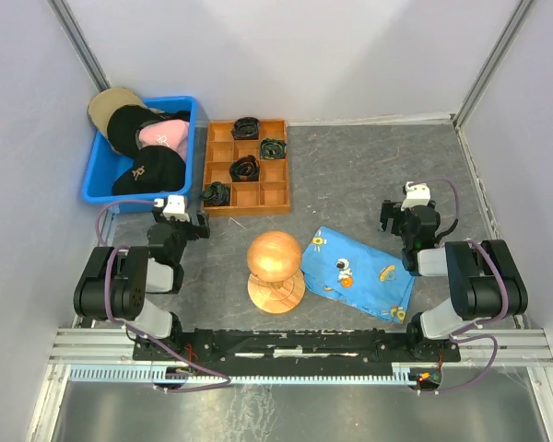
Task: Stack the hats
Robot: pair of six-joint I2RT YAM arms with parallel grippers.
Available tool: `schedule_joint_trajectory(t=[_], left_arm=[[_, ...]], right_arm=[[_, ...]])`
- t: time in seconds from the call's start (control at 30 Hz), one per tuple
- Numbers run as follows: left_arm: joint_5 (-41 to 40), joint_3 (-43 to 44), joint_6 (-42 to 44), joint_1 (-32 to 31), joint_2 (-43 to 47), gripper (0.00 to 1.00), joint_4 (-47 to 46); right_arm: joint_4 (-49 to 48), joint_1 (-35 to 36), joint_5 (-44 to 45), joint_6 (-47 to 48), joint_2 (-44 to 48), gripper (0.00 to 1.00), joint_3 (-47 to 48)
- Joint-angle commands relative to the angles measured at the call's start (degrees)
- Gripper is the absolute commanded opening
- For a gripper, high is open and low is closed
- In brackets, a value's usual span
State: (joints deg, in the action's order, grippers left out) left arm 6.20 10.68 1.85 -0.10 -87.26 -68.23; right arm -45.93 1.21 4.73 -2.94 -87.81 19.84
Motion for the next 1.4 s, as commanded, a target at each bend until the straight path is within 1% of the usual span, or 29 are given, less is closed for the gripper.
schedule_joint_trajectory(t=[0.0,0.23,0.27,0.33,0.37,0.4,0.43,0.5,0.57,0.63,0.73,0.77,0.8,0.87,0.97,1.0,1.03,1.17,1.27,1.37], left_arm=[[0.02,1.10,0.13,0.10,0.60,0.99,-2.08],[0.01,1.10,0.13,0.16,0.60,0.99,-2.02],[-1.38,1.31,-0.50,0.18,0.49,0.99,-1.77],[-8.59,3.59,-2.91,0.10,0.83,0.99,2.48],[-9.54,4.25,-3.32,0.14,1.47,0.99,3.83],[-9.97,6.03,-3.53,0.10,2.61,0.99,8.15],[-9.94,8.86,-3.51,0.10,4.01,0.99,14.60],[-9.50,16.00,-3.65,0.11,6.31,0.99,27.53],[-8.89,21.84,-5.25,0.10,7.58,0.99,35.44],[-6.91,25.57,-7.18,0.10,9.20,0.99,40.16],[-3.33,28.22,-10.77,0.12,10.75,0.99,42.72],[-2.17,29.18,-11.29,0.11,10.91,0.99,43.81],[-1.94,30.25,-12.01,0.10,11.12,0.99,44.90],[-2.99,32.83,-13.21,0.15,11.62,0.99,47.03],[-5.30,35.49,-14.16,0.14,13.17,0.99,49.28],[-6.39,36.01,-14.59,0.10,13.64,0.99,50.19],[-7.40,36.25,-14.85,0.10,14.08,0.99,51.00],[-8.66,33.88,-16.50,0.10,15.40,0.99,51.66],[-7.82,30.37,-18.16,0.10,15.50,0.99,50.53],[-8.74,27.59,-19.64,0.10,14.54,0.99,50.00]], right_arm=[[-3.48,-0.25,-0.51,-0.11,0.90,0.99,1.43],[-3.55,-0.25,-0.60,-0.03,0.86,0.99,1.41],[-3.43,-0.27,-0.60,-0.05,0.90,0.99,1.50],[-3.14,-0.25,-0.68,0.10,0.99,0.99,1.45],[-3.44,-0.25,-0.53,0.12,1.14,0.99,1.36],[-3.03,-0.25,-0.44,-0.10,1.92,0.99,1.56],[1.11,-0.22,-1.15,0.24,4.14,0.99,2.81],[14.79,-0.18,-2.97,1.13,8.26,0.99,8.65],[25.90,-0.14,-3.15,-1.27,9.05,0.99,15.75],[35.54,-0.07,-4.44,-5.80,8.26,0.99,23.35],[48.21,-0.07,-15.85,-5.04,4.41,0.99,34.09],[50.77,-0.08,-19.98,-5.06,3.10,0.99,37.15],[52.07,-0.07,-25.18,-5.82,2.06,0.99,39.35],[51.54,-0.11,-32.45,-10.60,0.59,0.99,42.26],[52.42,0.21,-37.00,-20.85,-1.26,0.99,45.89],[53.08,0.62,-37.74,-22.83,-1.34,0.99,46.21],[54.04,1.27,-38.14,-23.33,-0.79,0.99,46.15],[63.18,4.50,-33.13,-19.87,2.68,0.99,46.39],[65.95,6.25,-29.45,-19.08,4.66,0.99,45.02],[66.62,7.32,-29.10,-20.20,4.15,0.99,45.33]])
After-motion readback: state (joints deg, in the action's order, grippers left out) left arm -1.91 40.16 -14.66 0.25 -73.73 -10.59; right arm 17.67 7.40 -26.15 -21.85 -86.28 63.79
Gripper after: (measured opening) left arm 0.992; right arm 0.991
